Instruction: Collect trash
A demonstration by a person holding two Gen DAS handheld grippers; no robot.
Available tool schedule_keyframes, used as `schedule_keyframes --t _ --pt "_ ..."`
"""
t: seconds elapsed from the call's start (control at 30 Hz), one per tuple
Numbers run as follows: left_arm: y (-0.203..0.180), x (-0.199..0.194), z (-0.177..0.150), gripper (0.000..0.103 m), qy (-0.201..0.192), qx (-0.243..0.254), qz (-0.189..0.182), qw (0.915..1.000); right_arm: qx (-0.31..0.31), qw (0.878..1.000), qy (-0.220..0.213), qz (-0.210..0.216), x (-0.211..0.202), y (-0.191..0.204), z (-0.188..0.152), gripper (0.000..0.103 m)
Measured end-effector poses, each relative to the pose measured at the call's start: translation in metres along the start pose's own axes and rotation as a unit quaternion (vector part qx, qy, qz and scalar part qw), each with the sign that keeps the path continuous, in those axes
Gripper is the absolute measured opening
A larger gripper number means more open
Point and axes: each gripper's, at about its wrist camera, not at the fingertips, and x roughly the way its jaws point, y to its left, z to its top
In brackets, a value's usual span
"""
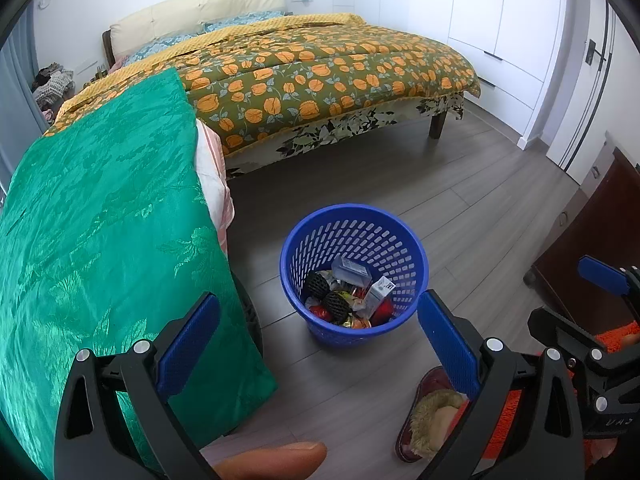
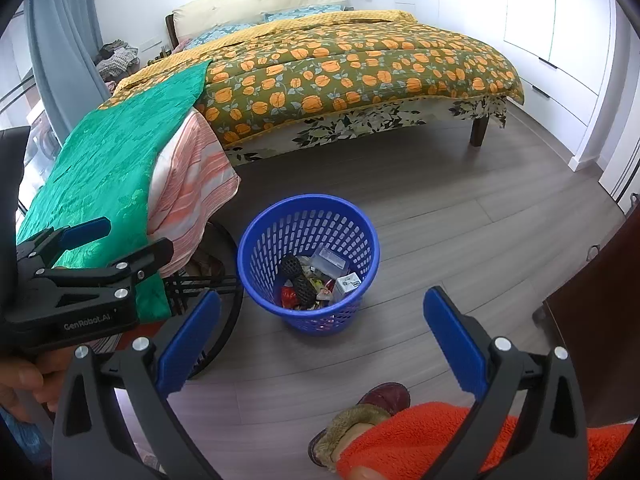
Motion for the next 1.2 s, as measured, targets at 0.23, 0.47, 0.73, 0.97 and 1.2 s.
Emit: schedule_keyframes --t 0.23,0.47,0.73,0.97,1.2 --pt "0.0009 0.0012 -0.0010 0.098 0.001 0.000 0.001 1.0000 -0.005 1.000 0.001 0.003 0.0006 0.0007 0.0005 0.098" --pt "0.0008 0.0011 -0.0008 0.098 0.000 0.000 0.001 1.0000 -0.006 1.000 0.001 0.003 0.0004 0.0024 0.0000 0.098" --pt "0.0012 0.0011 -0.0008 0.098 0.001 -0.001 0.000 1.0000 -0.008 1.000 0.002 0.004 0.0009 0.0035 -0.0003 0.098" --pt "0.0011 0.0010 -0.0005 0.098 0.001 0.000 0.001 1.0000 -0.008 1.000 0.002 0.003 0.0008 0.0039 -0.0004 0.098" --pt "0.0019 0.0010 -0.0010 0.098 0.001 0.000 0.000 1.0000 -0.008 1.000 0.003 0.003 0.0008 0.0041 -0.0004 0.098"
